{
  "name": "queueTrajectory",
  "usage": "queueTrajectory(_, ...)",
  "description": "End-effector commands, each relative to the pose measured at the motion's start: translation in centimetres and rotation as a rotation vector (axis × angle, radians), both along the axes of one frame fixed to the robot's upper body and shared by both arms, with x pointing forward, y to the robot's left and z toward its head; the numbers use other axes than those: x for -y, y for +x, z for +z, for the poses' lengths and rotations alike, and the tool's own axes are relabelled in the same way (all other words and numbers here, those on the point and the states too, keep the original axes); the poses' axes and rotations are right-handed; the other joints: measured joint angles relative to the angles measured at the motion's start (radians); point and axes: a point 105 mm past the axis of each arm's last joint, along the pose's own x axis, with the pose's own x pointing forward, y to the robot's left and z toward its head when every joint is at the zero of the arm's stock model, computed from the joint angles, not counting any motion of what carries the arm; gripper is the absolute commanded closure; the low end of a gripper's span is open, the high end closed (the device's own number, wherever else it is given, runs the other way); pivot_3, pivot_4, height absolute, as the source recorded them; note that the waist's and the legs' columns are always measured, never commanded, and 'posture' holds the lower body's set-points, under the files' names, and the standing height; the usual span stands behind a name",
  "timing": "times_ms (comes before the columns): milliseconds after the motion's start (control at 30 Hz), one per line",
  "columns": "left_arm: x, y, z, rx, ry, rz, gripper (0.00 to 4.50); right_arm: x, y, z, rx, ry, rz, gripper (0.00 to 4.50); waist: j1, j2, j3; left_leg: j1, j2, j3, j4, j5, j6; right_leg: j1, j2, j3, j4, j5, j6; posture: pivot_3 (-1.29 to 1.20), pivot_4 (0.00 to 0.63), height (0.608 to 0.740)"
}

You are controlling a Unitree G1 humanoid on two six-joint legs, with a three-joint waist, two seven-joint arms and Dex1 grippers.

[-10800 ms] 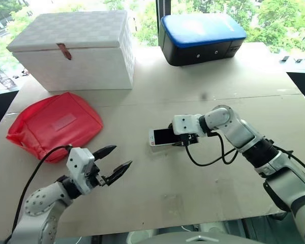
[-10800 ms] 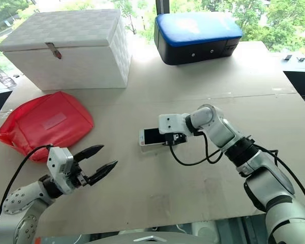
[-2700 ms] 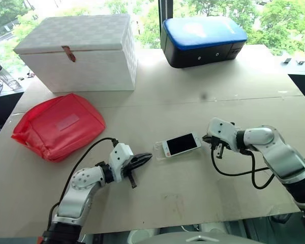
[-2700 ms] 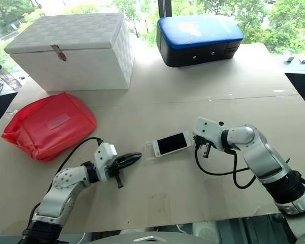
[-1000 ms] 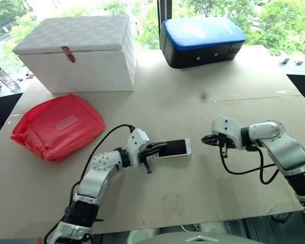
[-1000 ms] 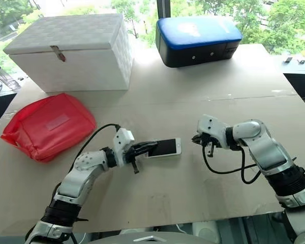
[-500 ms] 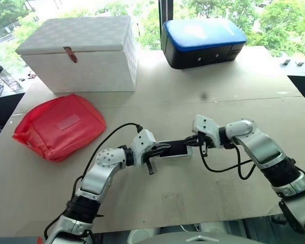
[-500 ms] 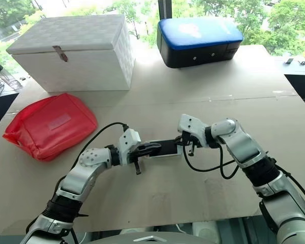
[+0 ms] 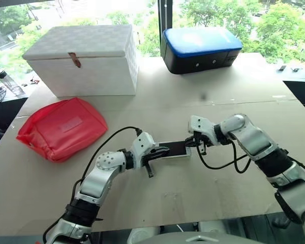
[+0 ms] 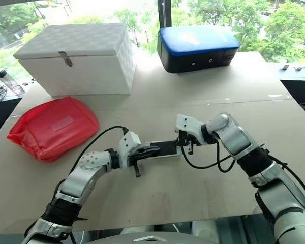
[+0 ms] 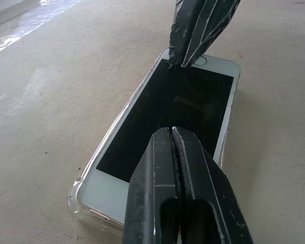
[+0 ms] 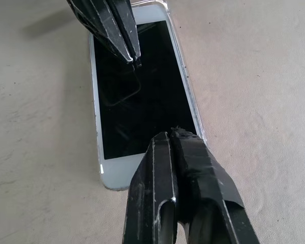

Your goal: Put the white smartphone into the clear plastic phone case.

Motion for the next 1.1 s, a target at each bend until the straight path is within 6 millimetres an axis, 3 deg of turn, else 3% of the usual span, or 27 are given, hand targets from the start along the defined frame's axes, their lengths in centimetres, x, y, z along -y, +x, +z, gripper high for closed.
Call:
queueTrajectory(33, 0.4, -0.6, -1.7, -0.062, 0.04, -0.014, 4.48, 2.6, -1.6, -6.1, -0.196, -0.188, -0.071, 4.5, 0.0, 0.0, -0.002, 0.0, 0.0, 0.0, 0.0, 0.0, 0.0, 0.0, 0.0, 0.0, 0.0, 0.0, 0.0, 0.0, 0.15, 0.74)
queueTrajectory(500, 0.5, -0.6, -1.4, -0.051, 0.036, -0.003, 4.48, 4.0, -2.4, -8.8, -0.271, -0.288, -0.072, 4.5, 0.004, 0.004, -0.018, 0.007, 0.0, -0.001, -0.001, 0.0, 0.0, 0.007, 0.0, 0.0, 0.0, -0.004, 0.006, 0.0, 0.15, 0.74)
queueTrajectory(1100, 0.6, -0.1, -1.4, -0.045, 0.039, -0.003, 4.48, 4.0, -2.5, -9.6, -0.281, -0.302, -0.086, 4.5, 0.004, 0.005, -0.021, 0.008, 0.0, -0.001, -0.002, -0.003, -0.005, 0.007, 0.0, 0.001, 0.0, -0.006, 0.008, 0.0, 0.15, 0.74)
